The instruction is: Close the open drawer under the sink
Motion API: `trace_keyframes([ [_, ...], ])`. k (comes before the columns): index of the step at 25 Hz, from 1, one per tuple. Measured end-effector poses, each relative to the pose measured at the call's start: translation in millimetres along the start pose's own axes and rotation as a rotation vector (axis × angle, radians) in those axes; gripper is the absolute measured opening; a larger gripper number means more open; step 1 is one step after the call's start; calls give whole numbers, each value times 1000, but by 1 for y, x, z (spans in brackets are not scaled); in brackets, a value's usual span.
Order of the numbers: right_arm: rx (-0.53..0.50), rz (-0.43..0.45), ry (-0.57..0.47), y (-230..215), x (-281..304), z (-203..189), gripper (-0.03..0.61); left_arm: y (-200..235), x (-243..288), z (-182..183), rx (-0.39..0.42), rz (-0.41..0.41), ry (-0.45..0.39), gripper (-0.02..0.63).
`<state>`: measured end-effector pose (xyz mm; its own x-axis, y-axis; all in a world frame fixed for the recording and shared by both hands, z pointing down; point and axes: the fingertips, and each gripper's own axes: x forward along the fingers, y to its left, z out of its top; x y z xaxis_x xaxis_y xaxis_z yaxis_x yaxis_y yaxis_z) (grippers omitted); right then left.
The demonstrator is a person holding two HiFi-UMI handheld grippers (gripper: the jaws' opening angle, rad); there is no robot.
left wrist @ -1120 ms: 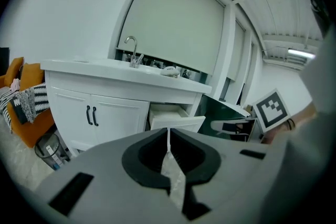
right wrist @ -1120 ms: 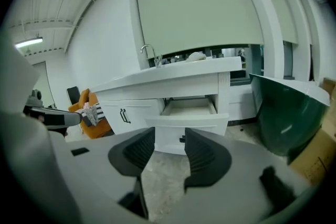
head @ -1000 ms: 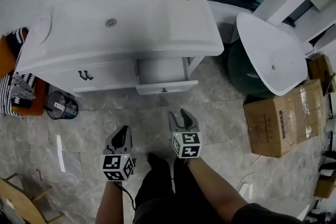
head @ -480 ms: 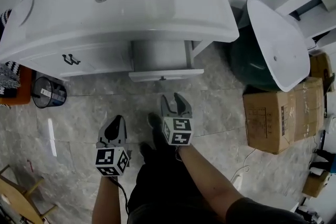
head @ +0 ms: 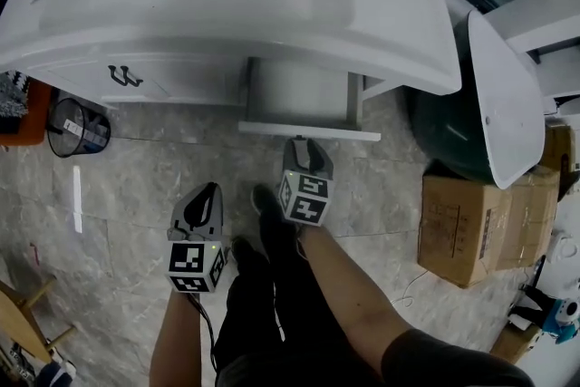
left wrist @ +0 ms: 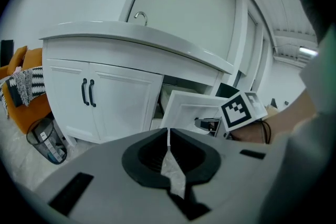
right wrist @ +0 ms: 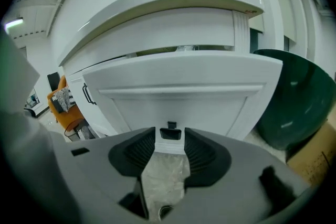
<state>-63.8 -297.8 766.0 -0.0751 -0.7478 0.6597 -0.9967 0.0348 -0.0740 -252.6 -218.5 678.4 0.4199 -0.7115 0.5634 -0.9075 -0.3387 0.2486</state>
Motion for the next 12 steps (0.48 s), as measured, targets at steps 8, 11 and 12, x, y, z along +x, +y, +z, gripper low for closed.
trace_keyframes([
  [8, -45, -3, 8, 0, 19, 4, 153, 1, 21, 4, -21, 5, 11, 25],
  [11, -24, 1, 16, -2, 22, 6, 153, -2, 27, 9, -11, -3, 18, 25],
  [12, -15, 0, 21, -3, 25, 8, 153, -2, 29, 11, -17, -5, 20, 25],
])
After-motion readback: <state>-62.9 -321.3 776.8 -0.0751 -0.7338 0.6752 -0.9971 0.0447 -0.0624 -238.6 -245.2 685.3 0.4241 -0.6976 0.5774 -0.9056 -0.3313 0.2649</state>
